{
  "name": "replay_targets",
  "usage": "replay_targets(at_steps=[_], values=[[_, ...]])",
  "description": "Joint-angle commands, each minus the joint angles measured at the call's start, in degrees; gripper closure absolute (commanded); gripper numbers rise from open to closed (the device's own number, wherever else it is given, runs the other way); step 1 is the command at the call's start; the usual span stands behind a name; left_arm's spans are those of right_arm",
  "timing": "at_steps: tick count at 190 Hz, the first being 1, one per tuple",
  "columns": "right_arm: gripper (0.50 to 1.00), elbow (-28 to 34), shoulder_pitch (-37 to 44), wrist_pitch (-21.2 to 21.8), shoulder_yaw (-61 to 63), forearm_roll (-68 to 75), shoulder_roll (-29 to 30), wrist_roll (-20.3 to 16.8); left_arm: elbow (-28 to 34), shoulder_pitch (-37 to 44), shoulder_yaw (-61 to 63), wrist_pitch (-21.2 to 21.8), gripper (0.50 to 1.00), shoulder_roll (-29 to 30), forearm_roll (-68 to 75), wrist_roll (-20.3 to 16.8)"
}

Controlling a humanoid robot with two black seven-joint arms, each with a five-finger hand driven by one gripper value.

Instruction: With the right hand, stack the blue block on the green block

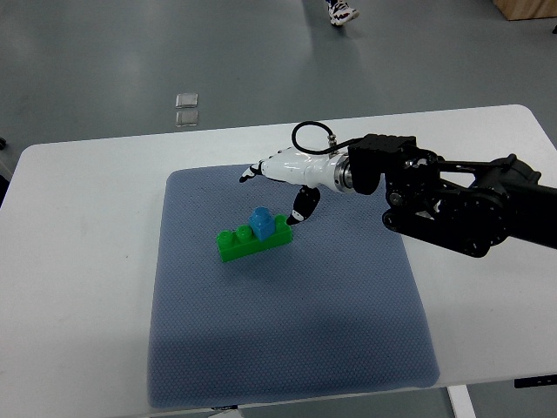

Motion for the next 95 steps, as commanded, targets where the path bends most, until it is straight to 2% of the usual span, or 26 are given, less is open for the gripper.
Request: replay_targets(at_steps=[1,31,55,79,95], values=[[0.589,-0.05,2.18,1.89,0.11,0.36,-2.24,0.02,0.0,-0.05,0.07,0.0,0.5,0.0,0.0,0.0],[0.589,-0.05,4.73,2.6,1.52,3.09,-5.15,0.98,0.0,-0.05,0.07,0.0,0.5,0.0,0.0,0.0],[0.589,-1.19,4.3,1.72,7.76,11.17,-5.32,1.16,0.0,-0.05,-0.02,0.0,0.5,0.0,0.0,0.0],[0.589,-6.2,1.39,1.37,16.63,22.34,-4.09,1.07,0.0,0.04,-0.02,0.0,0.5,0.0,0.0,0.0],[0.589,-9.02,0.08,-0.57,20.85,28.84,-2.86,1.07,0.0,0.04,-0.02,0.0,0.5,0.0,0.0,0.0]])
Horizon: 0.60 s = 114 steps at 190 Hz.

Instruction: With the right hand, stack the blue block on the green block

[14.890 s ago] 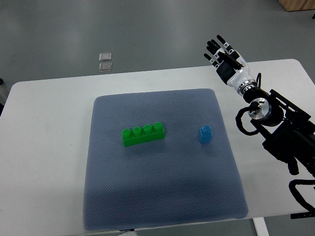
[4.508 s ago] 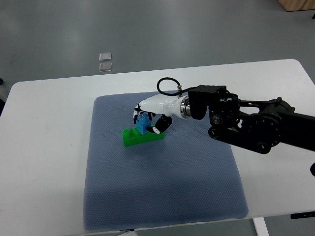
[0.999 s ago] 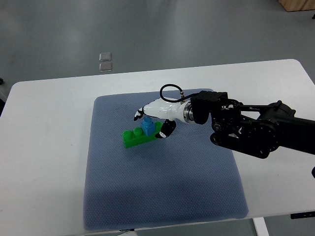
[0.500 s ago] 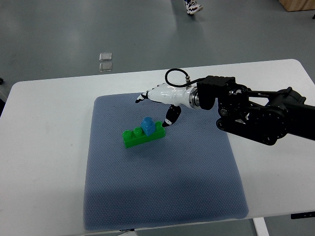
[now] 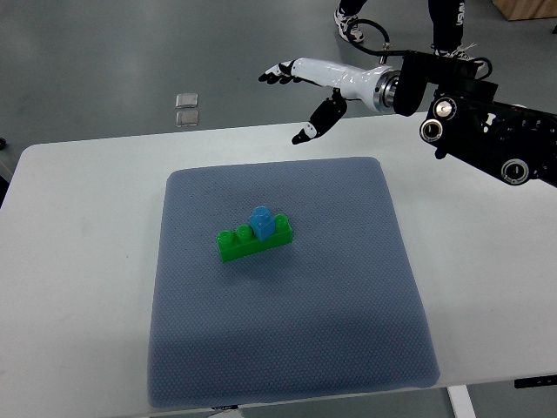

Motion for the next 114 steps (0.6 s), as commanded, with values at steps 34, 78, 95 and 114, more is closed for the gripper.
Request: replay_targets(at_steps=[34,78,95,114], values=[[0.589,-7.62,-4.9,-7.82,9.61,25.69,4.9,-0.22,0.0,-0.03,-0.04,0.0,0.5,0.0,0.0,0.0],[0.589,-12.01,-8.07,-16.26,10.32,51.63,6.04,0.04,0.0,-0.03,-0.04,0.0,0.5,0.0,0.0,0.0],[0.589,-13.24,-10.35,-17.05,11.72,59.89,7.18,0.04,0.0,-0.03,-0.04,0.0,0.5,0.0,0.0,0.0],[0.589,-13.86,-12.9,-17.05,15.24,63.75,7.71,0.04,0.0,-0.03,-0.04,0.0,0.5,0.0,0.0,0.0]])
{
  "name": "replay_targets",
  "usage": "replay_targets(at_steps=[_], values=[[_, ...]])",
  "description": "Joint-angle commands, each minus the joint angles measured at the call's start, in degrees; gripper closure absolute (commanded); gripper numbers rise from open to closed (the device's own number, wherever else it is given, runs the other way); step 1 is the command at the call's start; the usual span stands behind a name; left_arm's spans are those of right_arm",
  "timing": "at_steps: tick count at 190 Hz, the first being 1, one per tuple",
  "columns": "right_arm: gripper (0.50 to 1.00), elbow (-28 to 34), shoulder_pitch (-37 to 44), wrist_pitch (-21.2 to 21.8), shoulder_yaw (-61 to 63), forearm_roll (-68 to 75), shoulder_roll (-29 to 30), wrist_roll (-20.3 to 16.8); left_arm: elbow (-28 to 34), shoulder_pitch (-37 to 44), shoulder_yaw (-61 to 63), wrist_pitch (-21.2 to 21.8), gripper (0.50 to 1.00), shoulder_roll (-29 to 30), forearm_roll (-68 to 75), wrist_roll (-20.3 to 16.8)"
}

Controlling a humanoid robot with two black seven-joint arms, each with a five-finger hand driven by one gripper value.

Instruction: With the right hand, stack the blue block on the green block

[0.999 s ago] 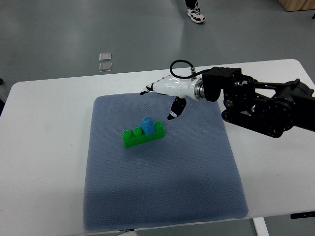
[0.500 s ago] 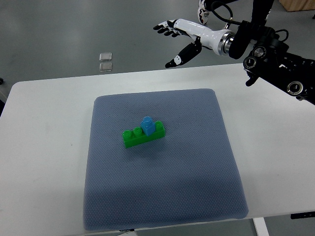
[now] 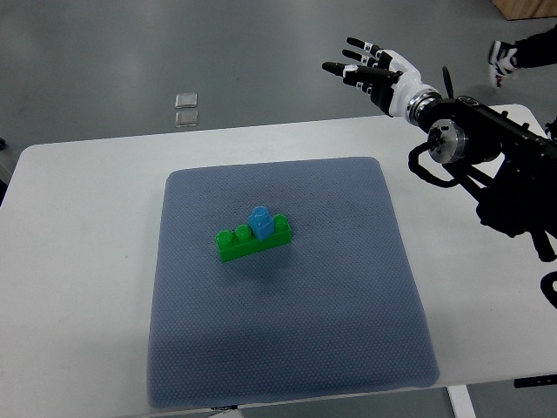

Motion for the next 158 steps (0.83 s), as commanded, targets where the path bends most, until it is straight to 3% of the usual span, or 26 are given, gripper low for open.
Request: replay_targets(at_steps=[1,24,56,158], values=[[0.589,-0.73,-2.74,-0.17,3.38,4.23,0.58,0.0,0.0,-0.03,0.0,0.0,0.5,0.0,0.0,0.0],[0.589,-0.9,-5.99,0.01,7.25,4.14,2.17,0.44,0.0,0.06,0.0,0.0,0.5,0.0,0.0,0.0],[0.587,-1.43,-7.14,-0.08,7.87,3.7,4.01,4.66,0.0,-0.03,0.0,0.0,0.5,0.0,0.0,0.0],[0.587,-1.96,-7.49,0.01,6.55,3.26,4.36,6.94,0.0,0.06,0.0,0.0,0.5,0.0,0.0,0.0]])
